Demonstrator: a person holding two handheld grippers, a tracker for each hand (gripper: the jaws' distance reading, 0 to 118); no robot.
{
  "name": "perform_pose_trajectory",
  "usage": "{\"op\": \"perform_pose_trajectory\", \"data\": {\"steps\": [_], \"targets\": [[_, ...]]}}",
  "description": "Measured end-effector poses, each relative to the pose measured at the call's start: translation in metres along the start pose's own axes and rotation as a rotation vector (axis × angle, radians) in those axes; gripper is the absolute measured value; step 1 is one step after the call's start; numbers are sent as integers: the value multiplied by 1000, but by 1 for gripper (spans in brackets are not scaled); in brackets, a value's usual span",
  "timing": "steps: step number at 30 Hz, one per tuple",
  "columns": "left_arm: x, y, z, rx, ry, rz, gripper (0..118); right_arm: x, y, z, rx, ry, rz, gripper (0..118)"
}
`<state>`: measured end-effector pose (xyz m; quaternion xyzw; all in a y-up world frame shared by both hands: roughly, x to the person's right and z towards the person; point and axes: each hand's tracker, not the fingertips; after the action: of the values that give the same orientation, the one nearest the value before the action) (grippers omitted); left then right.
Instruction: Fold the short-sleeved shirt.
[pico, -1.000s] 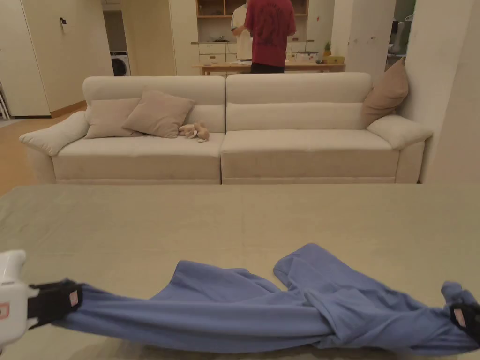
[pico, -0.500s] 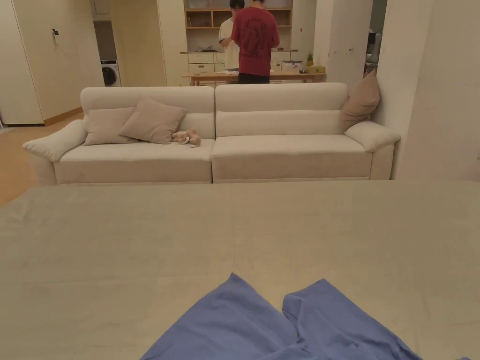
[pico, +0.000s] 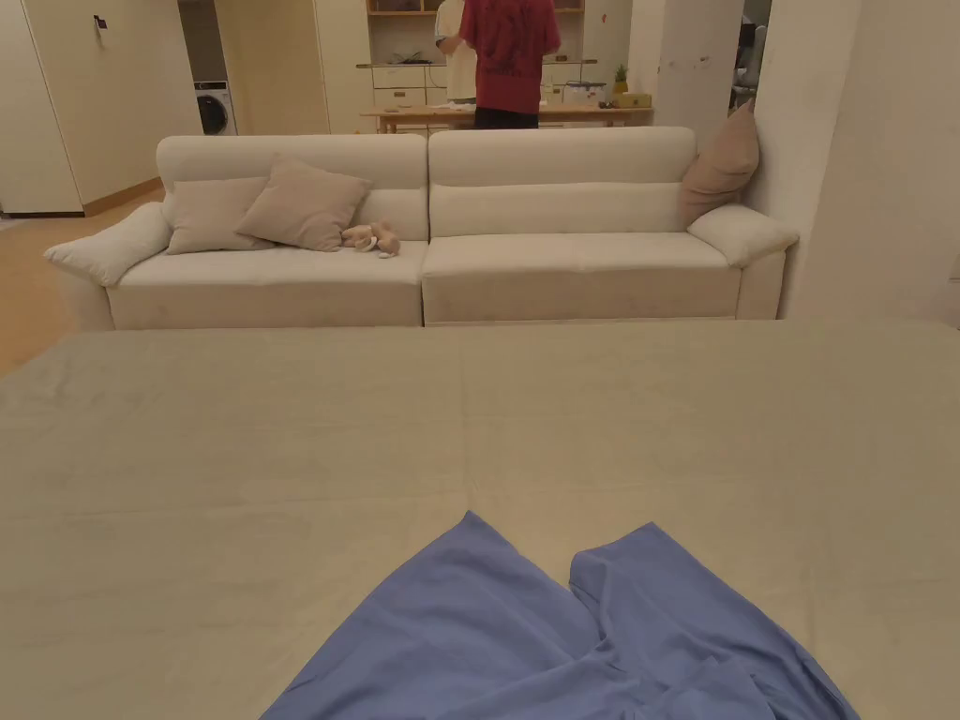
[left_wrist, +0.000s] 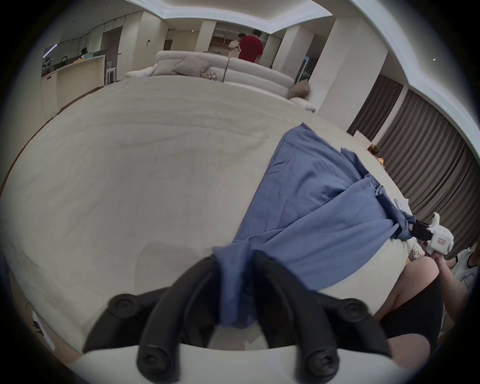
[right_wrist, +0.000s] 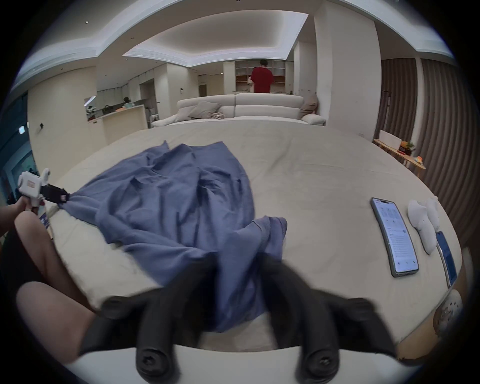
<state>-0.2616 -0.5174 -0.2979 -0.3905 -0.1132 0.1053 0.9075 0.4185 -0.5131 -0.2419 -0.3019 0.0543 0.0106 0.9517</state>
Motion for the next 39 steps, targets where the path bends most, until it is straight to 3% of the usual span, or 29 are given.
{"op": "perform_pose_trajectory", "data": {"steps": [1, 2, 3, 4, 6, 9, 11, 12, 13, 14, 15, 18, 23, 25, 36, 37, 38, 39], "targets": [[2, -2, 4, 39, -5, -19, 43, 3, -2, 0, -1, -33, -16, 67], [7, -1, 8, 48, 55, -56, 68, 6, -4, 3, 6, -59, -46, 88], [27, -1, 20, 49, 114, -96, 89, 11, -3, 10, 37, -65, -82, 100], [32, 0, 29, 62, 148, -125, 102, 13, -1, 19, 82, -71, -111, 102], [39, -3, 57, 175, 119, -173, 102, 4, 16, 50, 164, -68, -112, 102], [40, -11, 93, 215, 108, -122, 101, -17, 28, 86, 245, -28, -48, 99], [41, -22, 115, 277, 95, -80, 94, -41, 33, 110, 294, 0, 15, 75], [44, -30, 124, 297, 107, -82, 79, -55, 34, 117, 301, -5, 51, 56], [47, -38, 132, 317, 130, -92, 29, -67, 33, 123, 313, -14, 82, 21], [51, -45, 136, 333, 191, -105, 0, -79, 31, 128, 325, -22, 106, 0], [56, -53, 141, 353, 277, -101, 0, -90, 28, 132, 351, -34, 107, 0], [49, -66, 142, 277, 169, -17, 0, -110, 23, 137, 351, 57, 53, 0], [49, -75, 130, 254, 175, 8, 0, -133, 19, 129, 327, 110, 66, 0], [47, -70, 129, 252, 151, 27, 0, -140, 19, 127, 305, 91, 115, 0], [30, -18, 84, 159, 125, 15, 0, -127, 20, 124, 294, 97, 58, 0], [27, -11, 79, 140, 142, 17, 15, -126, 20, 123, 290, 96, 56, 0], [24, -5, 73, 133, 158, 20, 43, -126, 20, 123, 287, 91, 56, 0], [23, -1, 63, 117, 167, 24, 80, -125, 21, 123, 285, 90, 57, 0]]}}
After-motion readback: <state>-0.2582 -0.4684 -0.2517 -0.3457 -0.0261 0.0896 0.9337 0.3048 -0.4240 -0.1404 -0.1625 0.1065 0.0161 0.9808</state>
